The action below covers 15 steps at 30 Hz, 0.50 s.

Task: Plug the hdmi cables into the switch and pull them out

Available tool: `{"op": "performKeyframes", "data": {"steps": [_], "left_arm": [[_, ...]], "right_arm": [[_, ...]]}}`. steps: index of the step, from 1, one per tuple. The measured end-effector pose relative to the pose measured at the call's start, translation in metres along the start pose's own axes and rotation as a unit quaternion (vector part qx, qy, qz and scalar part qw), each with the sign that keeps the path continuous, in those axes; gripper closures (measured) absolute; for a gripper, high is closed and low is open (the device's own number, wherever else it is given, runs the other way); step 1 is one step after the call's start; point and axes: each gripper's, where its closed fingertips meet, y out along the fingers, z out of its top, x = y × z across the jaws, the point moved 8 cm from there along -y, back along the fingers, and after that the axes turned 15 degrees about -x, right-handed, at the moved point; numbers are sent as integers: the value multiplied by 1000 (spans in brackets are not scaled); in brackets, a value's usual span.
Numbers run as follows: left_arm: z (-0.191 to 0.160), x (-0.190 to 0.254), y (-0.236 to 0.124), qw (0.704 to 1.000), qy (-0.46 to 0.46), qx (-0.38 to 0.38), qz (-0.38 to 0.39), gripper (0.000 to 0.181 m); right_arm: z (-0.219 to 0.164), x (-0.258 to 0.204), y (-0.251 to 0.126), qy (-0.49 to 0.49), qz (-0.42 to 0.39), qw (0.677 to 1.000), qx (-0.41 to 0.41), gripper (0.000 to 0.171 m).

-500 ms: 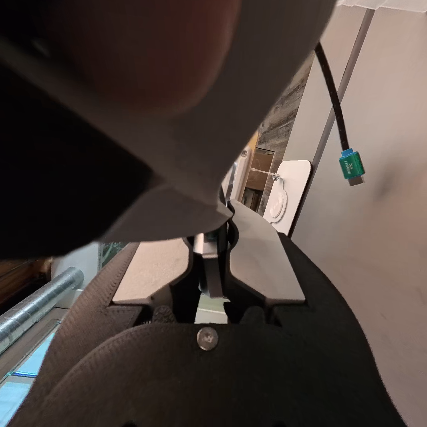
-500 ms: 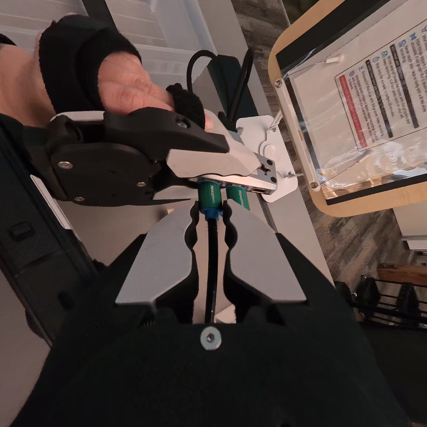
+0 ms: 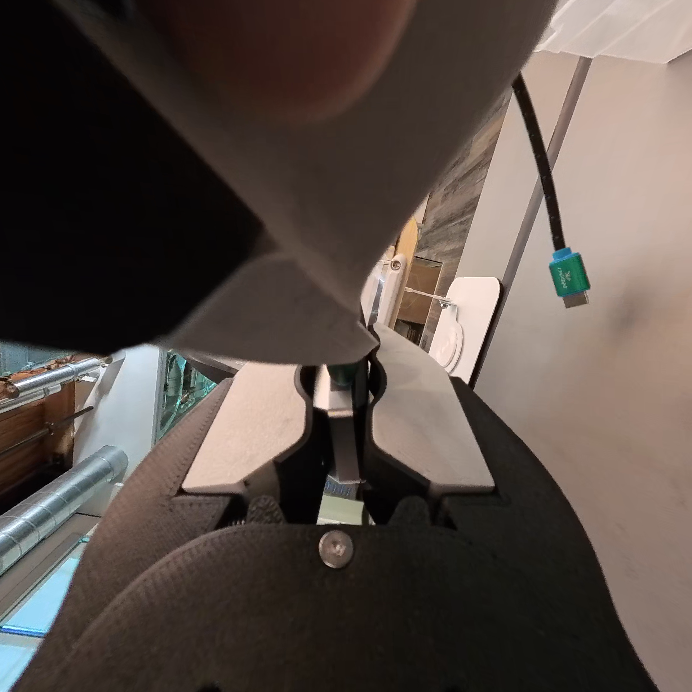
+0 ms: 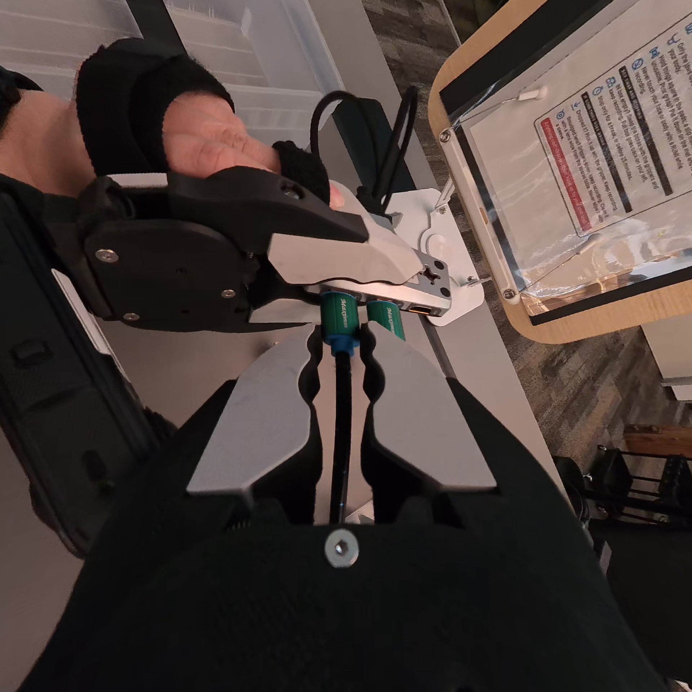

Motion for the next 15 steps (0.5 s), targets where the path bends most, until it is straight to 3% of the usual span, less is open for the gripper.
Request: {"op": "performKeyframes", "data": {"steps": [8, 15], "left_arm": [[-4, 1, -3, 998, 1, 37, 54, 152], [-5, -1, -8, 997, -30, 66, 34, 145]], "right_arm": [[4, 0, -5, -13, -11, 1000, -1, 151], [8, -4, -12, -35, -24, 999, 1, 152]]}}
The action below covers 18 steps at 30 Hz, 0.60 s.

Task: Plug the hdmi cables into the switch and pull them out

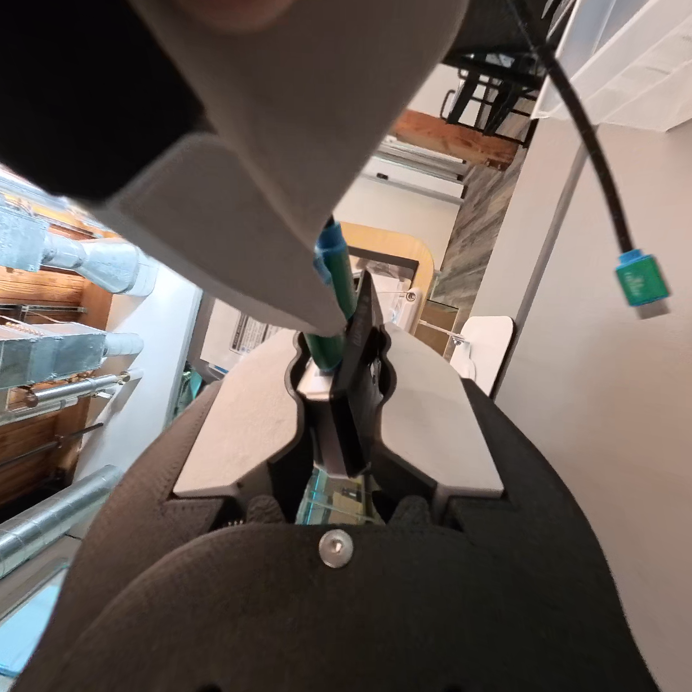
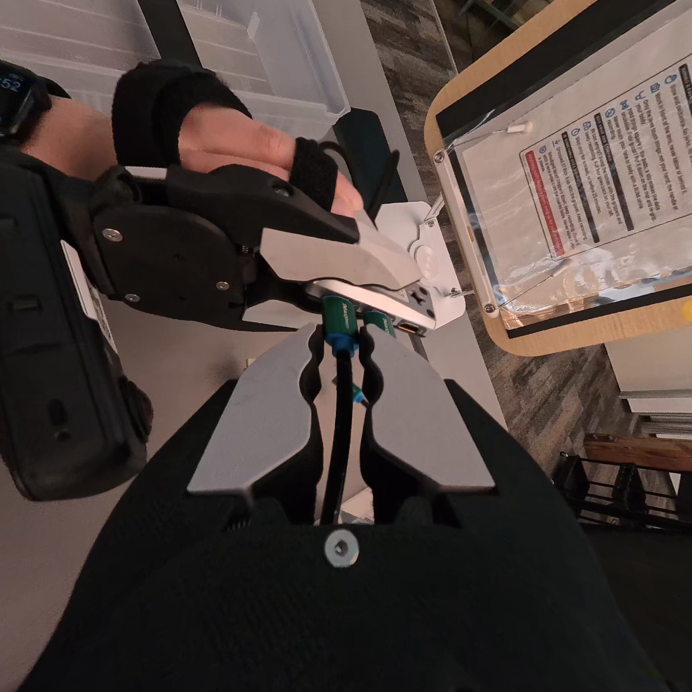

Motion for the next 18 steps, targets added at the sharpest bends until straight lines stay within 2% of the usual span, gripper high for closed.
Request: {"op": "performKeyframes", "data": {"steps": [9, 18], "left_arm": [[3, -7, -5, 1000, -9, 15, -1, 147], [7, -3, -8, 997, -29, 43, -64, 145]], "right_arm": [[-1, 0, -10, -29, -13, 999, 10, 152], [-10, 1, -16, -41, -23, 999, 2, 155]]}}
